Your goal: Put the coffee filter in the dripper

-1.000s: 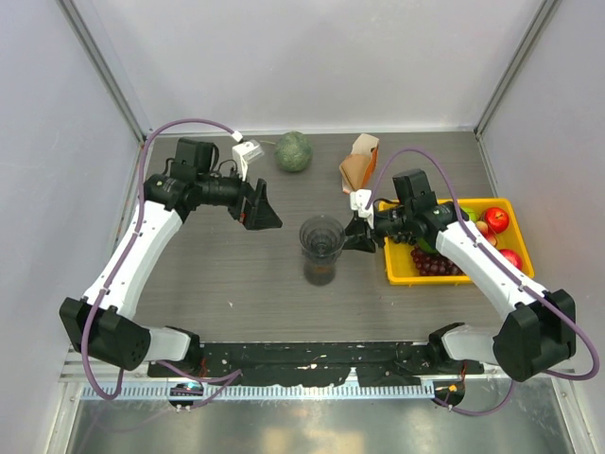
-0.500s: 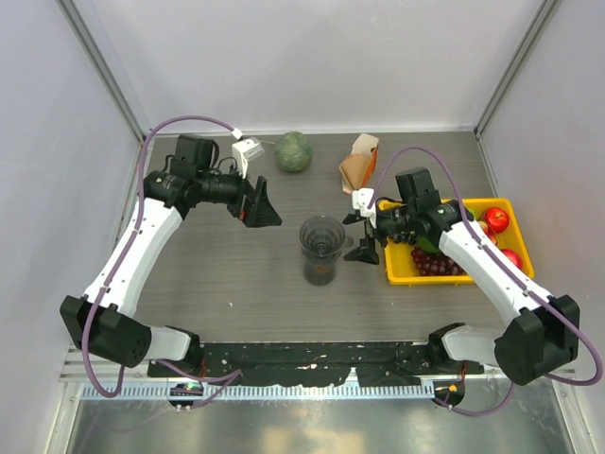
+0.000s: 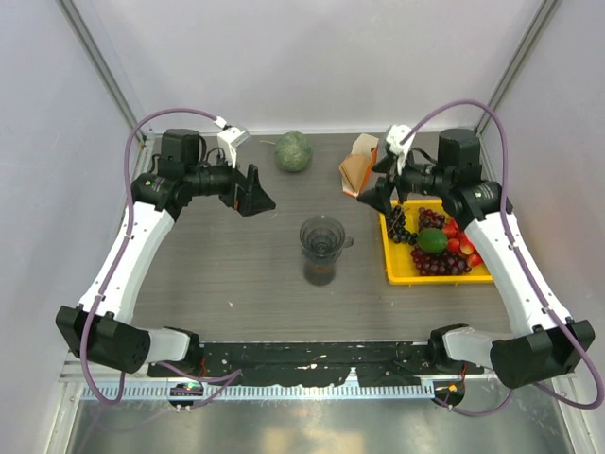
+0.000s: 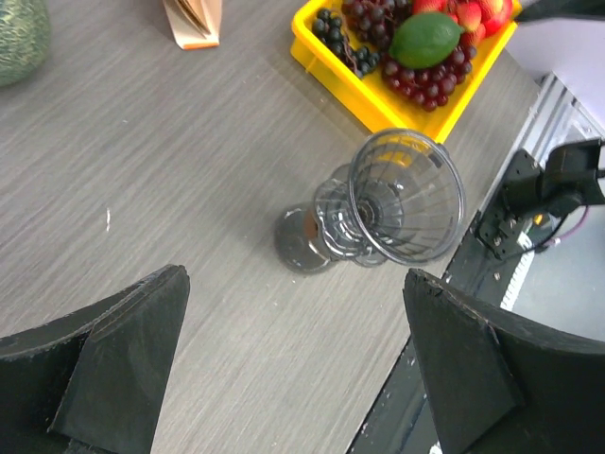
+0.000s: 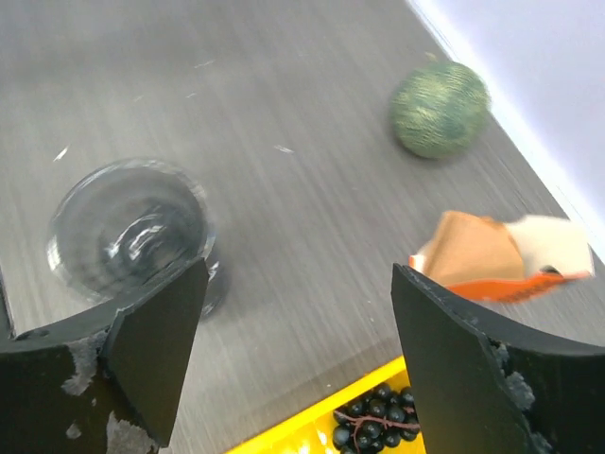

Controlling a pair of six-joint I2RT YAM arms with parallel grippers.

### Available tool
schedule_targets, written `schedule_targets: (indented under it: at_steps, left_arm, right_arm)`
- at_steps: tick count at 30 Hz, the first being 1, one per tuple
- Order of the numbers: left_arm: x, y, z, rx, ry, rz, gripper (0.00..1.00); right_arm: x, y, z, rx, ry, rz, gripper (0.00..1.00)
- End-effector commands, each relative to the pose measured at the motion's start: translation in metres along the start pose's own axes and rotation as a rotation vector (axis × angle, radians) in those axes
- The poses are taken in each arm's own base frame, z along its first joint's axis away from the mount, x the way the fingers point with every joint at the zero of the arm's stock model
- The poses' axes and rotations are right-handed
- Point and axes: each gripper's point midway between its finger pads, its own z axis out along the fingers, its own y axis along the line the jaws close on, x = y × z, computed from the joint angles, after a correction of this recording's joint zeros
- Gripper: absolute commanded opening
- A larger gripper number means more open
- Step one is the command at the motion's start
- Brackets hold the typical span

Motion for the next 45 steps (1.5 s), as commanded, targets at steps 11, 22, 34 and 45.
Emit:
schedule_targets:
  at_steps: [11, 22, 34, 45]
  left_arm:
    - [-0.022, 0.029, -0.016, -0.181, -0.115, -0.015, 1.00]
    - [-0.017, 0.034, -0.018, -0.195, -0.119, -0.039, 1.00]
    - [-0.011, 0.034, -0.017, -0.187, -0.113, -0.063, 0.99]
    - [-0.011, 0.030, -0.018, -0.167, -0.119, -0.072, 0.99]
  right_arm:
    - [-0.002, -0.151, 0.056, 0.852, 0.132, 0.153, 0.56]
    - [0.050, -0.165, 0.124, 0.872, 0.305, 0.126, 0.45]
    - [0.088, -0.165, 0.154, 0.825, 0.401, 0.186, 0.42]
    - [0.115, -0.164, 0.165, 0.823, 0.471, 0.199, 0.40]
